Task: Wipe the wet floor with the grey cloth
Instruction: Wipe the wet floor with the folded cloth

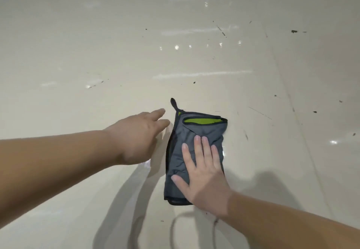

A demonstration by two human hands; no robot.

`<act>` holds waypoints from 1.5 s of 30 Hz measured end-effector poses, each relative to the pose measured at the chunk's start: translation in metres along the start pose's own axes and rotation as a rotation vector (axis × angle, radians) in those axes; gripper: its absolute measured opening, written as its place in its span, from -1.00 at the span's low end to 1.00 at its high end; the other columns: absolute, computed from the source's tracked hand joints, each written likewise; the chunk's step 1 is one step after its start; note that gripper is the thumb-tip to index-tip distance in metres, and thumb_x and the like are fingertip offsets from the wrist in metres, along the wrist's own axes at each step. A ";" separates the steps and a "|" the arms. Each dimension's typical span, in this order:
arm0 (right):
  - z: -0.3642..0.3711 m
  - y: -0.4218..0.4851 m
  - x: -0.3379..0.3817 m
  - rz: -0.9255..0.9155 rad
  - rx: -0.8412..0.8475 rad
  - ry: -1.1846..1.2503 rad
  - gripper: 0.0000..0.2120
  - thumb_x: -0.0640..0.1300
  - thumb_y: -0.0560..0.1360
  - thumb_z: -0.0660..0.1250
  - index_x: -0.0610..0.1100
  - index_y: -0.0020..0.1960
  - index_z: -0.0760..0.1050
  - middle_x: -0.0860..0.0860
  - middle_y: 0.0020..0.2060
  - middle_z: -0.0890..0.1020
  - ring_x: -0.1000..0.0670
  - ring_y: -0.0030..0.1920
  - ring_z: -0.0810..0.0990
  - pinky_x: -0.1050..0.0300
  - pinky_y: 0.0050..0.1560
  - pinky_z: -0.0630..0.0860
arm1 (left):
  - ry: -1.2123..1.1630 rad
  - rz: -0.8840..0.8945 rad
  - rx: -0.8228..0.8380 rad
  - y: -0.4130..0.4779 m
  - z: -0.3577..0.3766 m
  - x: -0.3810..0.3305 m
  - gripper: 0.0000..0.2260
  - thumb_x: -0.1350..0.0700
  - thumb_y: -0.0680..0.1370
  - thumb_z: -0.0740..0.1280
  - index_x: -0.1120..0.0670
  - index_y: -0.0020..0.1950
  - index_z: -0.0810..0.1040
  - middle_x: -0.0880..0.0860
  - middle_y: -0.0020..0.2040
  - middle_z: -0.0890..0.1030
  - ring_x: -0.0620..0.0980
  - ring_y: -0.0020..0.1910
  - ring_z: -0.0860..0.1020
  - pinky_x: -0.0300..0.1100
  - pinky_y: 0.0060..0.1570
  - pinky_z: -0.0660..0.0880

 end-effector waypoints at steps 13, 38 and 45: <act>-0.085 -0.007 -0.049 0.013 -0.009 0.417 -0.60 0.00 0.64 0.19 -0.09 0.42 0.50 0.01 0.39 0.49 -0.05 0.48 0.36 0.17 0.42 0.26 | -0.190 0.136 -0.255 0.001 0.112 -0.032 -0.41 0.00 0.64 0.28 0.14 0.62 0.21 0.28 0.66 0.00 0.25 0.64 0.02 0.04 0.61 0.03; -0.083 0.085 0.165 -0.232 0.208 -0.064 -0.69 0.02 0.66 0.08 -0.05 0.30 0.45 -0.04 0.15 0.50 -0.14 0.16 0.52 0.00 -0.05 0.49 | -0.103 -0.360 -0.353 -0.142 0.252 0.115 -0.35 -0.33 0.66 -0.10 -0.07 0.68 -0.11 0.21 0.67 -0.16 0.18 0.64 -0.25 0.21 0.60 -0.04; -0.078 0.096 0.187 -0.224 0.240 0.059 -0.67 0.06 0.67 0.11 0.01 0.35 0.47 0.02 0.13 0.52 -0.07 0.16 0.54 -0.03 0.08 0.53 | -0.329 -0.887 -0.400 -0.165 0.272 0.142 -0.31 -0.32 0.63 -0.22 0.00 0.68 -0.14 0.25 0.66 -0.19 0.23 0.63 -0.27 0.22 0.59 -0.18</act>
Point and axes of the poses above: each hand's wrist, its own y-axis towards the middle knuckle, its own z-axis out of the palm, x = y × z, the point moved 2 cm from there along y, towards the middle knuckle
